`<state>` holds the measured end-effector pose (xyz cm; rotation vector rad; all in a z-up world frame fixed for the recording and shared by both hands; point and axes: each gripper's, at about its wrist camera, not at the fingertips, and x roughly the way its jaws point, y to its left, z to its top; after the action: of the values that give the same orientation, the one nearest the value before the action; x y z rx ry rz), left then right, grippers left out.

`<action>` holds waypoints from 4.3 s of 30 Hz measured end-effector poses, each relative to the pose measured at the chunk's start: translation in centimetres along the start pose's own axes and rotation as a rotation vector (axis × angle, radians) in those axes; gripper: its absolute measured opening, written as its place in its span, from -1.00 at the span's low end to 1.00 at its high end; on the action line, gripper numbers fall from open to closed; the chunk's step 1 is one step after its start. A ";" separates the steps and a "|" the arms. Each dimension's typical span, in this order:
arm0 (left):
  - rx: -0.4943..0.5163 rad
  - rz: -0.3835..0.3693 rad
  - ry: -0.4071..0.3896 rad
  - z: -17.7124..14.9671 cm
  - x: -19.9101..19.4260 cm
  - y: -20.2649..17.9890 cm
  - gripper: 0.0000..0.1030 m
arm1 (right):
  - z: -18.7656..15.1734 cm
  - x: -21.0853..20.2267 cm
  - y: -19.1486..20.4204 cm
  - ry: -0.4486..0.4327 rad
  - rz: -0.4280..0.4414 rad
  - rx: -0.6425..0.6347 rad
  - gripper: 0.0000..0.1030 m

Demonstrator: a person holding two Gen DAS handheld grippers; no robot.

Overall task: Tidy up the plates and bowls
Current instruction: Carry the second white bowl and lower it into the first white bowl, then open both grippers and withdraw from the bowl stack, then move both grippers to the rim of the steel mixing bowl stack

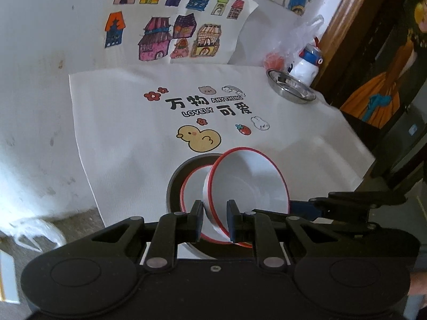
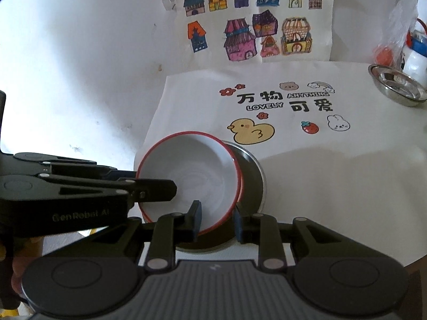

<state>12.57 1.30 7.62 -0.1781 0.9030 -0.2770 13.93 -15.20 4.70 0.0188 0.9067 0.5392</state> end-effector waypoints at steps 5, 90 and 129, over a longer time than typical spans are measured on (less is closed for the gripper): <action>0.029 0.036 0.028 0.0 0.7 -0.1 -0.64 | 0.2 0.2 -0.1 0.008 0.001 0.001 -0.43; -0.398 0.294 -0.469 -11.5 -11.9 4.8 0.98 | -5.9 -6.7 0.5 -0.415 0.106 0.000 1.00; 0.107 0.304 -0.094 -2.1 -3.2 5.1 0.98 | -2.7 -7.5 -2.2 -0.161 -0.268 -0.091 1.00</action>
<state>9.87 7.11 7.42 0.0460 0.8069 -0.0335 9.17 -21.03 8.07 -0.1385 0.7126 0.3232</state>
